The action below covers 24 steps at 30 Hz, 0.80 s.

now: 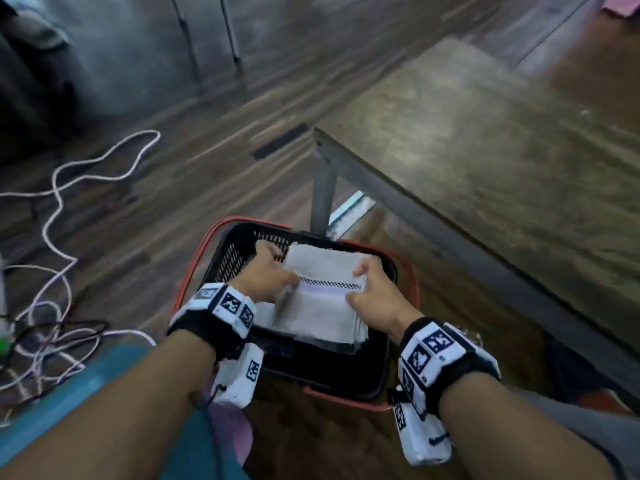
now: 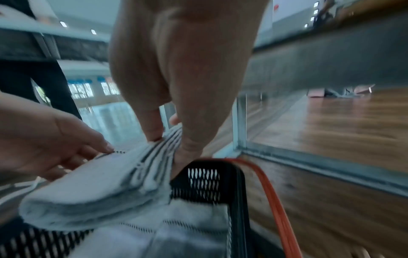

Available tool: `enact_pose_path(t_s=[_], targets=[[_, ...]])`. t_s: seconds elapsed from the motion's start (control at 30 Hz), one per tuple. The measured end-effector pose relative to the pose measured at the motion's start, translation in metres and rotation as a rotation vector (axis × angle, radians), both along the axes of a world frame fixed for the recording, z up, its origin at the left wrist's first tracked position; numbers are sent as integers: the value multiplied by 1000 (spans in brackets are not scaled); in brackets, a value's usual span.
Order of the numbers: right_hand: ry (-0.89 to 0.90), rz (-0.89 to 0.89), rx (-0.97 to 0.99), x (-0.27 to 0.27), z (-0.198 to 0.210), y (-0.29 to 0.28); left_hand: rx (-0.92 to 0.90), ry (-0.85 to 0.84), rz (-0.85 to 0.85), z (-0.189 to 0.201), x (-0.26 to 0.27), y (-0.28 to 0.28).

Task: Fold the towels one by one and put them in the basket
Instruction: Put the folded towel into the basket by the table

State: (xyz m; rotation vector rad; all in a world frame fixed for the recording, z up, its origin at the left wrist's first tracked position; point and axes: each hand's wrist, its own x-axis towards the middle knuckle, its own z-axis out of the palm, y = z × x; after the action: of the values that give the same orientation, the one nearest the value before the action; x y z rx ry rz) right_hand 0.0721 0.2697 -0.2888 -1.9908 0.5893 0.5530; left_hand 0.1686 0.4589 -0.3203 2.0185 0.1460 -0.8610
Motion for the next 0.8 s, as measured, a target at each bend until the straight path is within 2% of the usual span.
enact_pose_path(t_s=[0.1,0.23,0.33,0.43,0.53,0.63,0.73,0.8], targets=[[109,-14,-30,5,-28,-2,27,48,-66,-33,1,-18],[212,-6,-35,13,-49,-6,113,-14,-177,-63,4,-39],[320,-10,-130,21,-57,-4,204,16,-285,-78,5,-48],[282,-12,-274,27,-64,9,304,-21,-335,-84,7,-53],[231,44,-328,31,-76,16,346,-161,-318,-88,13,-56],[314,38,-248,37,-93,12,370,-279,-367,-92,18,-59],[413,-30,-95,42,-102,7,472,-195,-607,-95,13,-61],[435,-62,-26,43,-104,5,508,-150,-698,-95,10,-61]])
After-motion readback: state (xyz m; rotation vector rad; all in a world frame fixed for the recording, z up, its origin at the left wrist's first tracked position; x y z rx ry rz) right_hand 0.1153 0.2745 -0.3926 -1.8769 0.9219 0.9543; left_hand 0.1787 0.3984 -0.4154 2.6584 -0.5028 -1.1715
